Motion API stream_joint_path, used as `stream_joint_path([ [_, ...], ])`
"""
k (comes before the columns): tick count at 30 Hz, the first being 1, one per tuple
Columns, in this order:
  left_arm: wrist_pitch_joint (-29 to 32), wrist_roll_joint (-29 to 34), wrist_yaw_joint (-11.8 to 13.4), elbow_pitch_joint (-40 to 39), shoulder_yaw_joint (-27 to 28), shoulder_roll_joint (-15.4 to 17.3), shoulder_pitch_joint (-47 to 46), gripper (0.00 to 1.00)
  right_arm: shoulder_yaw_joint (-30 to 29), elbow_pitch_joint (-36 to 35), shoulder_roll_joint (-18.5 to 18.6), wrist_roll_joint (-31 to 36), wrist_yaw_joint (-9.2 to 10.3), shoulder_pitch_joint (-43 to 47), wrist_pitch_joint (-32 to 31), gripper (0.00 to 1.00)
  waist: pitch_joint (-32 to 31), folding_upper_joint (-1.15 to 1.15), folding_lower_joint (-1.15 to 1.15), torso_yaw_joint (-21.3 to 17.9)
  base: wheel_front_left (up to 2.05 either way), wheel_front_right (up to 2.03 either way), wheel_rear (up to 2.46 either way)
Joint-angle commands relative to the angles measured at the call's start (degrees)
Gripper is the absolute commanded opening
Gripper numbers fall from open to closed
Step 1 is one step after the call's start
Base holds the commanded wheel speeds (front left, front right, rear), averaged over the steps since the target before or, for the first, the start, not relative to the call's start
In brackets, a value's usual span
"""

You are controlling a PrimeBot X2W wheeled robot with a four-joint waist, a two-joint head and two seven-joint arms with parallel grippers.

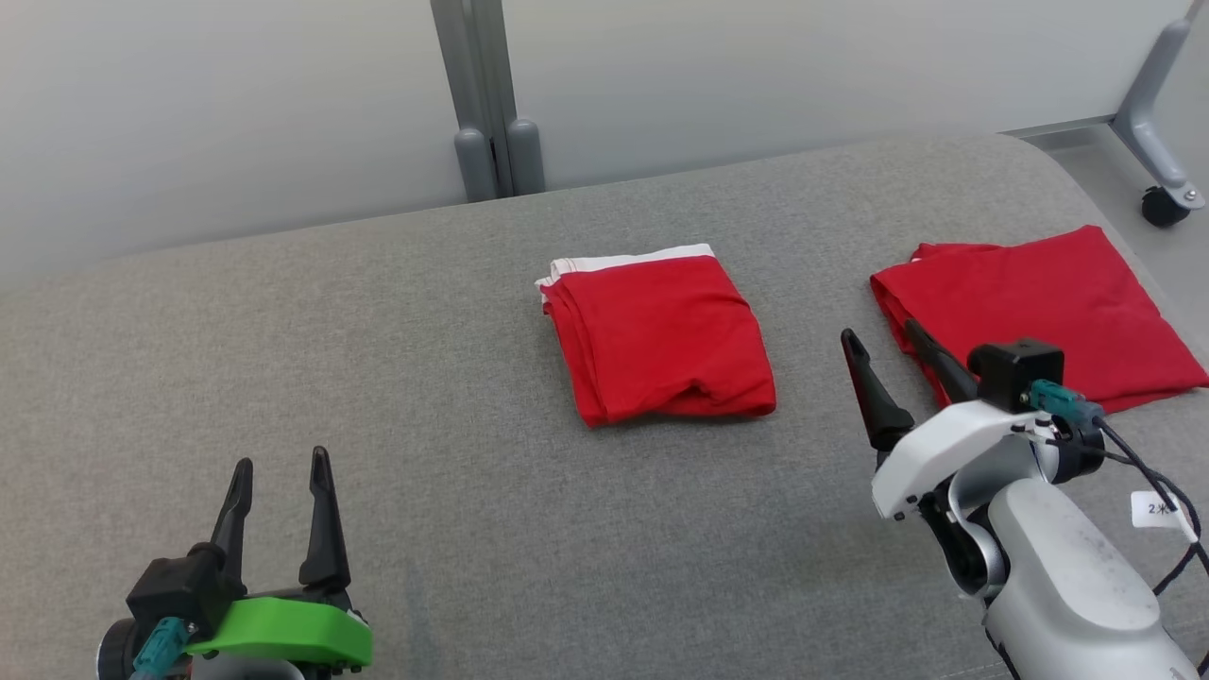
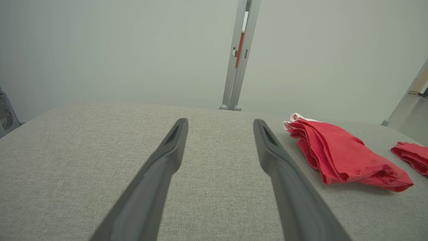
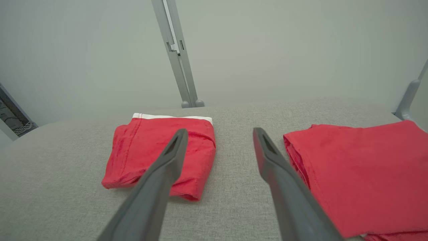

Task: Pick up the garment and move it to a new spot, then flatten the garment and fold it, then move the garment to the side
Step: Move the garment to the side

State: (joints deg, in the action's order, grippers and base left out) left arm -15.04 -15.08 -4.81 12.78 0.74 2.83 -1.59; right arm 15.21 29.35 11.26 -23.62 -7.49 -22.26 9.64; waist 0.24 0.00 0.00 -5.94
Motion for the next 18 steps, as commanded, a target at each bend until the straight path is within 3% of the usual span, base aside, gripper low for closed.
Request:
stream_joint_path([
  [1,-0.2,0.2,-0.3,-0.2,-0.1,0.2,-0.2,1.00,0.4,0.6,0.1,-0.8,0.01,-1.5,-1.6,1.00,0.6,0.00,0.00,1.0,0.00,0.00,0.00],
  [8,-0.2,0.9,-0.8,-1.8,-1.1,0.2,-2.8,1.00,-1.0,6.2,0.3,-5.3,0.01,-9.6,-12.4,1.00,5.1,0.00,0.00,6.0,0.00,0.00,0.00],
  [18,-0.1,-0.3,-1.2,-3.2,-3.0,0.2,-5.7,1.00,-3.9,19.0,1.3,-4.2,0.01,-18.5,-22.9,1.00,11.1,0.00,0.00,14.0,0.00,0.00,0.00],
])
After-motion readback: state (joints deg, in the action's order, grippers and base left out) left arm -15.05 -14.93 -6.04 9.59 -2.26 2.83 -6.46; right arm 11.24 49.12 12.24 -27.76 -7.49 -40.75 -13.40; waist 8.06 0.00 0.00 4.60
